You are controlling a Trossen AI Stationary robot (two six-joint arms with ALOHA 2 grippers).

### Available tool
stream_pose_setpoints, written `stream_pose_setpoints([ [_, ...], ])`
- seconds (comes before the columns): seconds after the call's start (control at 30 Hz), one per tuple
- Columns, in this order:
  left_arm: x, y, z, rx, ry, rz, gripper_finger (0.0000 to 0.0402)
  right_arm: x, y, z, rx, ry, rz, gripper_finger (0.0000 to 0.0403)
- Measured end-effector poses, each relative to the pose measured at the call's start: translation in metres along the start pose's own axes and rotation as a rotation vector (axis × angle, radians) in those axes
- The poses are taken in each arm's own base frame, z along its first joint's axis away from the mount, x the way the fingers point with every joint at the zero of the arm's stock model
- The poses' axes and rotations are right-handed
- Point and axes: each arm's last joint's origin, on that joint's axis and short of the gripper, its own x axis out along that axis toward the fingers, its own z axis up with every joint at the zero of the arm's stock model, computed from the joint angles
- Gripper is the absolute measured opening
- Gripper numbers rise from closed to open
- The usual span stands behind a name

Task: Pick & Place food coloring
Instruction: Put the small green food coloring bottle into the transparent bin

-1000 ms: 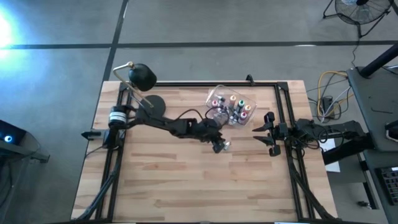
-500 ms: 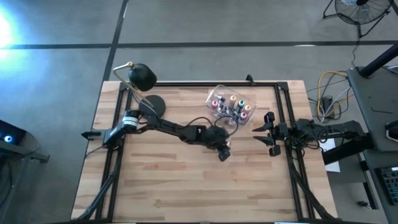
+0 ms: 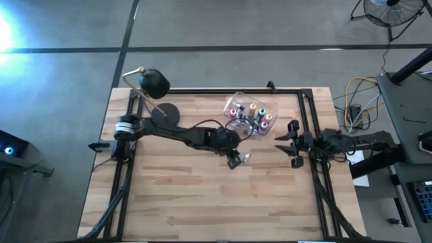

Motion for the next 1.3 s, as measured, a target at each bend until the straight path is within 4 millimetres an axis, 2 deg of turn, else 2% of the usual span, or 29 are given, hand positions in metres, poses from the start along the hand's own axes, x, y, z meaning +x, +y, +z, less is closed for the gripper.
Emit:
stream_pose_setpoints([
  [0.13,-0.023,0.008,-0.007,-0.059,-0.005,0.048,0.0149,0.000,-0.002,0.015,0.244,-0.160,-0.029,0.0123],
  [0.23,-0.041,0.015,-0.013,-0.113,-0.021,0.085,0.0149,-0.004,-0.005,0.035,0.422,-0.388,-0.056,0.0123],
  [0.3,-0.050,0.021,-0.019,-0.143,-0.035,0.120,0.0149,-0.005,-0.005,0.045,0.451,-0.497,-0.036,0.0123],
  [0.37,-0.061,0.026,-0.021,-0.166,-0.073,0.152,0.0149,0.001,-0.005,0.049,0.433,-0.488,-0.070,0.0123],
  [0.43,-0.071,0.032,-0.024,-0.191,-0.097,0.182,0.0149,0.014,-0.007,0.052,0.476,-0.428,-0.168,0.0123],
  [0.53,-0.081,0.041,-0.031,-0.237,-0.112,0.204,0.0149,0.039,-0.011,0.061,0.757,-0.439,-0.388,0.0123],
  [0.67,-0.093,0.049,-0.039,-0.304,-0.122,0.206,0.0149,0.078,-0.012,0.070,1.204,-0.541,-0.480,0.0123],
  [0.73,-0.100,0.051,-0.041,-0.335,-0.142,0.193,0.0149,0.096,-0.016,0.081,1.339,-0.653,-0.533,0.0123],
  [0.8,-0.105,0.053,-0.046,-0.350,-0.143,0.201,0.0149,0.114,-0.020,0.090,1.379,-0.737,-0.595,0.0123],
  [0.93,-0.115,0.057,-0.054,-0.380,-0.161,0.202,0.0149,0.154,-0.021,0.098,1.277,-0.687,-0.655,0.0123],
  [1.0,-0.120,0.059,-0.057,-0.388,-0.174,0.209,0.0149,0.172,-0.019,0.099,0.990,-0.520,-0.678,0.0123],
  [1.07,-0.125,0.061,-0.063,-0.385,-0.180,0.219,0.0149,0.187,-0.013,0.095,0.564,-0.272,-0.653,0.0123],
  [1.1,-0.127,0.062,-0.066,-0.384,-0.182,0.219,0.0149,0.194,-0.007,0.090,0.371,-0.135,-0.573,0.0123],
  [1.17,-0.134,0.064,-0.072,-0.389,-0.183,0.211,0.0149,0.203,0.005,0.087,0.137,0.097,-0.336,0.0123],
  [1.23,-0.141,0.067,-0.078,-0.401,-0.195,0.211,0.0149,0.205,0.014,0.090,0.055,0.346,-0.097,0.0123],
  [1.3,-0.145,0.071,-0.085,-0.399,-0.196,0.219,0.0149,0.201,0.016,0.093,0.056,0.617,-0.042,0.0123],
])
